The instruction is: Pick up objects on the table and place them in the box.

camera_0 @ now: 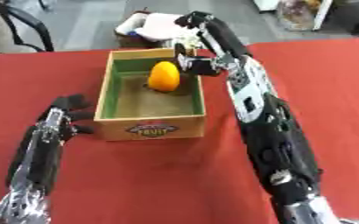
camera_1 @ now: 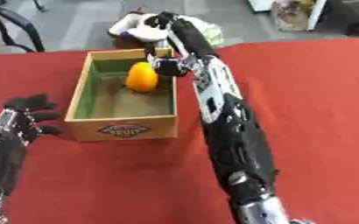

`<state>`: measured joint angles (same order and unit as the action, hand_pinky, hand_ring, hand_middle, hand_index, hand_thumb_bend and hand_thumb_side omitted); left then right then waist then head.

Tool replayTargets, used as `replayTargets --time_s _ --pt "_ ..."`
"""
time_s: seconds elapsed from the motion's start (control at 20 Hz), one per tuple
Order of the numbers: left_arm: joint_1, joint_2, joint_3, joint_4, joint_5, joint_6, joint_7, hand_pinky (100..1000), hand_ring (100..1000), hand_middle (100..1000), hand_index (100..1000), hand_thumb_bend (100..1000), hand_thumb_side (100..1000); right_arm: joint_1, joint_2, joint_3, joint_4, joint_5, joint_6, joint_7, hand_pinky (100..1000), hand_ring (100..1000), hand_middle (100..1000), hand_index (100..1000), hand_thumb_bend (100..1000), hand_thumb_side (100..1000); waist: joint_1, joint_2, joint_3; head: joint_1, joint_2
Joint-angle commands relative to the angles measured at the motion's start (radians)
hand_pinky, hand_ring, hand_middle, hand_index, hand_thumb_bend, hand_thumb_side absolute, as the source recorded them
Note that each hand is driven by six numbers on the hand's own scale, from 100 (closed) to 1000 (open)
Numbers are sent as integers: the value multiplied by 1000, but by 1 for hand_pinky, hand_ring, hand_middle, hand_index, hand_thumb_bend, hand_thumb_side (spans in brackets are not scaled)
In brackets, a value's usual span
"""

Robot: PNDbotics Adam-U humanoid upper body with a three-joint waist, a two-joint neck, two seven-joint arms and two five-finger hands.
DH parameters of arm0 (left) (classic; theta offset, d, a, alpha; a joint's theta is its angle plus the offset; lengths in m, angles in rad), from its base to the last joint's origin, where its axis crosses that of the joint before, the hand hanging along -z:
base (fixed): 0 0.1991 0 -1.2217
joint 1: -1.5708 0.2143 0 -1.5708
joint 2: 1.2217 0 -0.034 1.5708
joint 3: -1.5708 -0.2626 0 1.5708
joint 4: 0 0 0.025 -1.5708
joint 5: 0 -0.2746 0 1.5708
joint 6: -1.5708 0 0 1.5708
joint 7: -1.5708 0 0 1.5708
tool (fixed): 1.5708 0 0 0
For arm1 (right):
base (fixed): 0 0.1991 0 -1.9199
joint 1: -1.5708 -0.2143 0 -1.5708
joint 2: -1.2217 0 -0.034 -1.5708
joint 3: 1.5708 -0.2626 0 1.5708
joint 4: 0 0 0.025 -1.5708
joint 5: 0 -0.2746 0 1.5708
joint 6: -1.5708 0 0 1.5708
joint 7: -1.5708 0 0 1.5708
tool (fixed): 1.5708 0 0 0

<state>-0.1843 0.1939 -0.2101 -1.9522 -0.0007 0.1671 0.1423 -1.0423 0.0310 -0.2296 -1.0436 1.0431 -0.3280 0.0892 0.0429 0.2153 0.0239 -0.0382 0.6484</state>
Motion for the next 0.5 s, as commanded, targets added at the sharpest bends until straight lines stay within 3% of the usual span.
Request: replayTargets --time_s 0.05,0.5 --pt "-3 12 8 -11 -6 -3 4 620 726 701 823 100 947 -21 -61 -17 -12 -73 27 1 655 757 707 813 100 187 -2 -20 -2 6 -11" --pt "-1 18 9 -11 -9 -4 6 620 726 701 822 100 947 -12 -187 -59 34 -160 70 -26 635 744 691 805 100 241 -8 -21 -8 15 -4"
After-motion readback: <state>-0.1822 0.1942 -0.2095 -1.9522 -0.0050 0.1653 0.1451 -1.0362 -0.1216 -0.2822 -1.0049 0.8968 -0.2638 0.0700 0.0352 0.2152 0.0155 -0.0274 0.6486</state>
